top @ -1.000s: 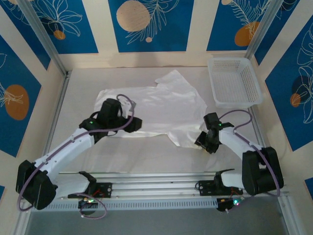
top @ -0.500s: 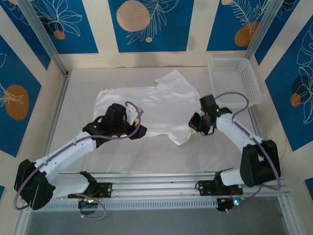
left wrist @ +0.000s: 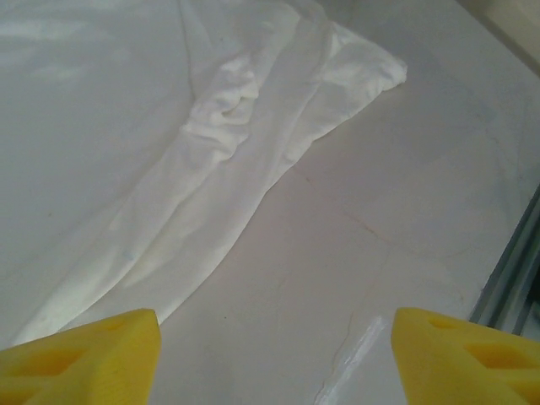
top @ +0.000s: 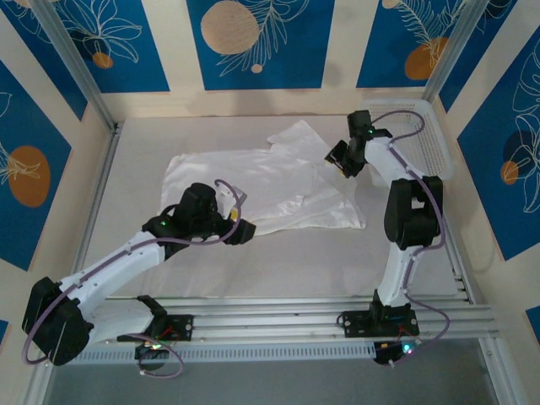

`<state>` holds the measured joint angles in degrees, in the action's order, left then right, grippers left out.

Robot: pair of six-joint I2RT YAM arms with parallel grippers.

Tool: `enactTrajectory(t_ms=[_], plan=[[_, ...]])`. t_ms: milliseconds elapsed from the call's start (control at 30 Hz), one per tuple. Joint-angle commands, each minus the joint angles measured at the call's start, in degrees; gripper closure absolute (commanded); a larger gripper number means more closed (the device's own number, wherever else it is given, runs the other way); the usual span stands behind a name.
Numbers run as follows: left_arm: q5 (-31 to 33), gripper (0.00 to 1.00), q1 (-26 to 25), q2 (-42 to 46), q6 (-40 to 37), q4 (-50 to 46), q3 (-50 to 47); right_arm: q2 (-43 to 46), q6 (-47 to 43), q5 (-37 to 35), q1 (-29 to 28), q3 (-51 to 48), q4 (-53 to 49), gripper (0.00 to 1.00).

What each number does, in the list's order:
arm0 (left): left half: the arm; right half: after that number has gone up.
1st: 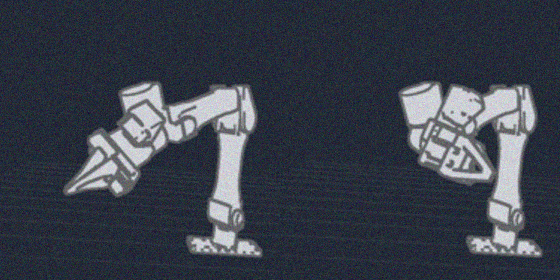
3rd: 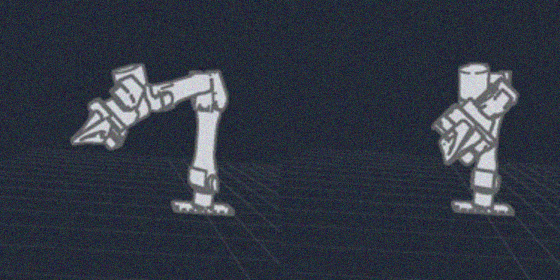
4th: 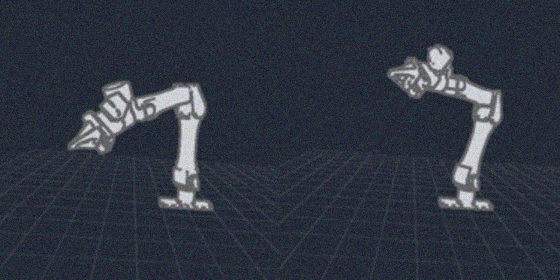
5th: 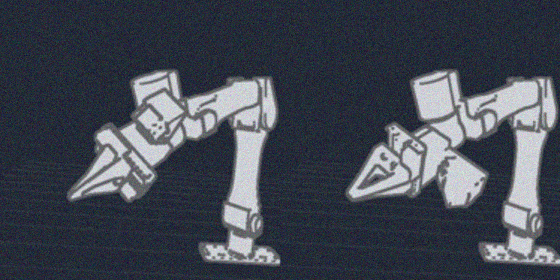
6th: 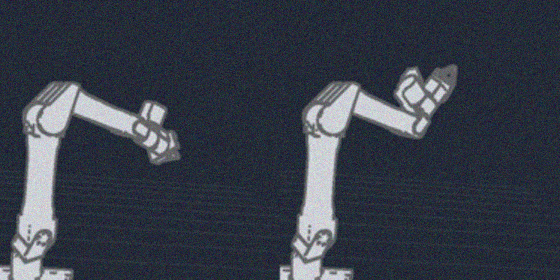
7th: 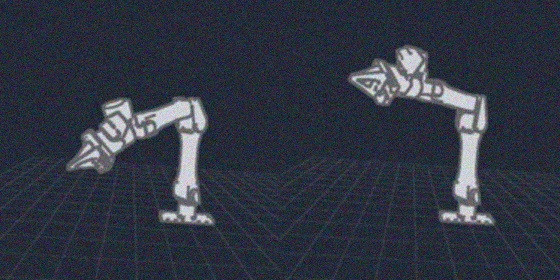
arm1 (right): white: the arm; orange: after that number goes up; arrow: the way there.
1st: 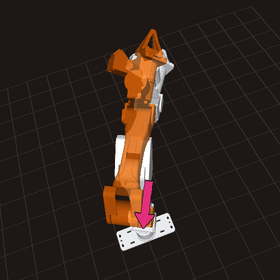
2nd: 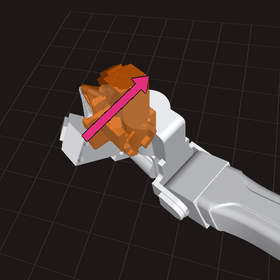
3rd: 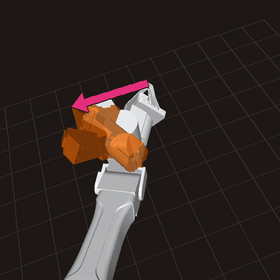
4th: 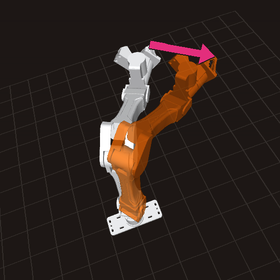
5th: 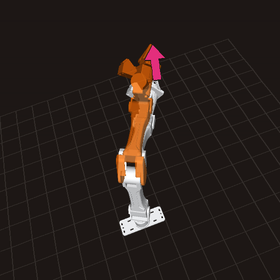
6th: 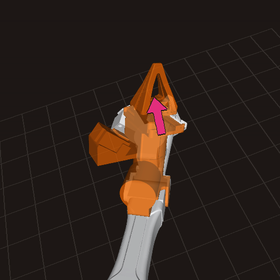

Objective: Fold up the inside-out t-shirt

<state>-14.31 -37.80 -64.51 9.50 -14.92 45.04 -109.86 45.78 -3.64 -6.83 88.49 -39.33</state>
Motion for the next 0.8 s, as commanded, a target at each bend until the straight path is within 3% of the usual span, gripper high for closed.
enactTrajectory(t_ms=[0,233,767], plan=[[3.6,0.25,-0.3,1.1,0.9,1.8,-0.6,9.2,-2.0,2.3,-3.4,-9.9,-0.2,0.54],[6.9,0.22,-0.2,1.5,0.4,0.7,0.3,12.6,3.0,5.7,-11.1,-22.4,8.1,0.53],[7.2,0.22,-0.2,4.8,1.8,0.0,-2.7,1.5,4.2,8.4,-14.6,-14.2,8.4,0.60]])
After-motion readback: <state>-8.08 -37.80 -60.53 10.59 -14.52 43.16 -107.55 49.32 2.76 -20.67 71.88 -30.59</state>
